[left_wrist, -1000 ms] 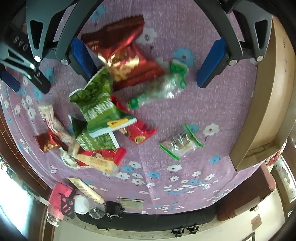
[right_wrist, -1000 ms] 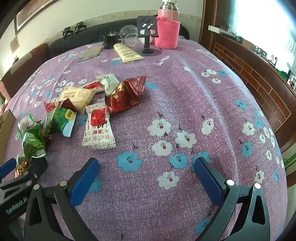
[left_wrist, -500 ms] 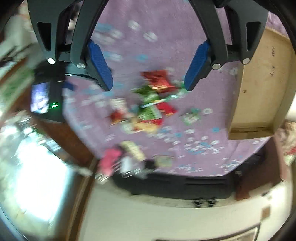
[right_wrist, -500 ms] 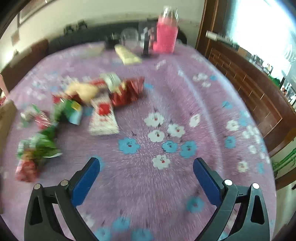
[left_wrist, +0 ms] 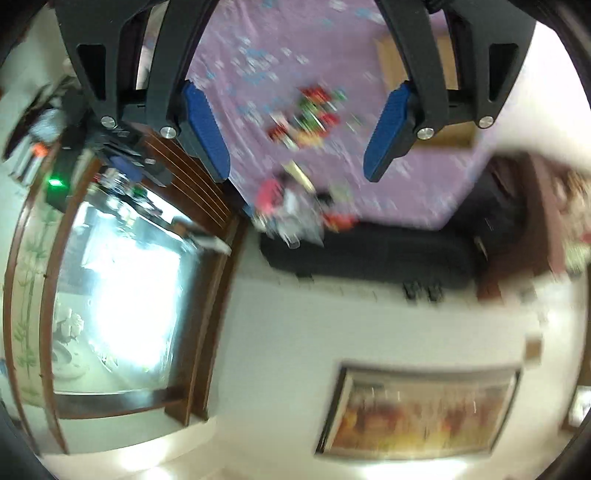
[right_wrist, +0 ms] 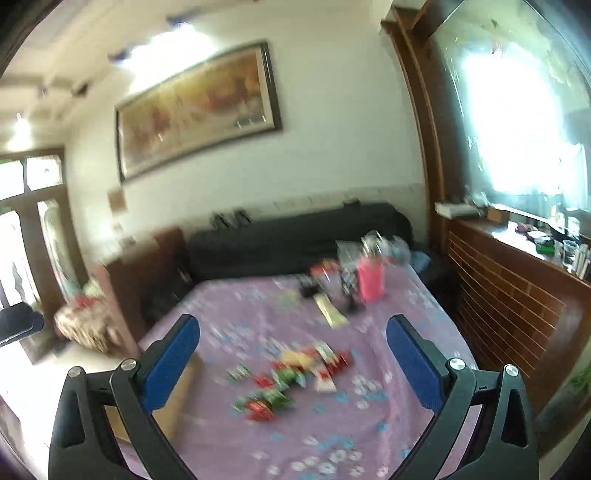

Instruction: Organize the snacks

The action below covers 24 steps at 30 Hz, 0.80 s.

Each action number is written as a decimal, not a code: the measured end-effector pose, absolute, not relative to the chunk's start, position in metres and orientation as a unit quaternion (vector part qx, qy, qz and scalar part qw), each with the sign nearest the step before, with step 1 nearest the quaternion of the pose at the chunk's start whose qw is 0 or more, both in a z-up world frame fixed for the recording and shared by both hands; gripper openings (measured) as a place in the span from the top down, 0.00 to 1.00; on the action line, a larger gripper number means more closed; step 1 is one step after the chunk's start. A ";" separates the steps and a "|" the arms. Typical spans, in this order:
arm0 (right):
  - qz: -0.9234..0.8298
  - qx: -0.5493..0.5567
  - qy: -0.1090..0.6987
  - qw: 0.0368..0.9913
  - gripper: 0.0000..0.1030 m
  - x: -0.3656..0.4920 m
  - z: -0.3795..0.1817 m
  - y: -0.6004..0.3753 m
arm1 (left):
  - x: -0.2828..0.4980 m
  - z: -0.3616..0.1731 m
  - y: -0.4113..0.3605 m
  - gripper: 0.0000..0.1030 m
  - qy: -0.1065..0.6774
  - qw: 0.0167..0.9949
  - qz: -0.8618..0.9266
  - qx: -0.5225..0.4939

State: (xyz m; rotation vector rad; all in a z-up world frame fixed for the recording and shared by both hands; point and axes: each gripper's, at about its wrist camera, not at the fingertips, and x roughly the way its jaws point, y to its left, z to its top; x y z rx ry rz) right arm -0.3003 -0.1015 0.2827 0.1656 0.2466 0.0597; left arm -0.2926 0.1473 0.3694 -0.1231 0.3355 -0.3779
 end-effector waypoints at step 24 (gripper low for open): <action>0.217 0.183 0.346 0.894 0.26 -0.153 0.179 -0.099 | -0.181 0.300 0.163 0.09 0.224 0.957 -0.163 -0.083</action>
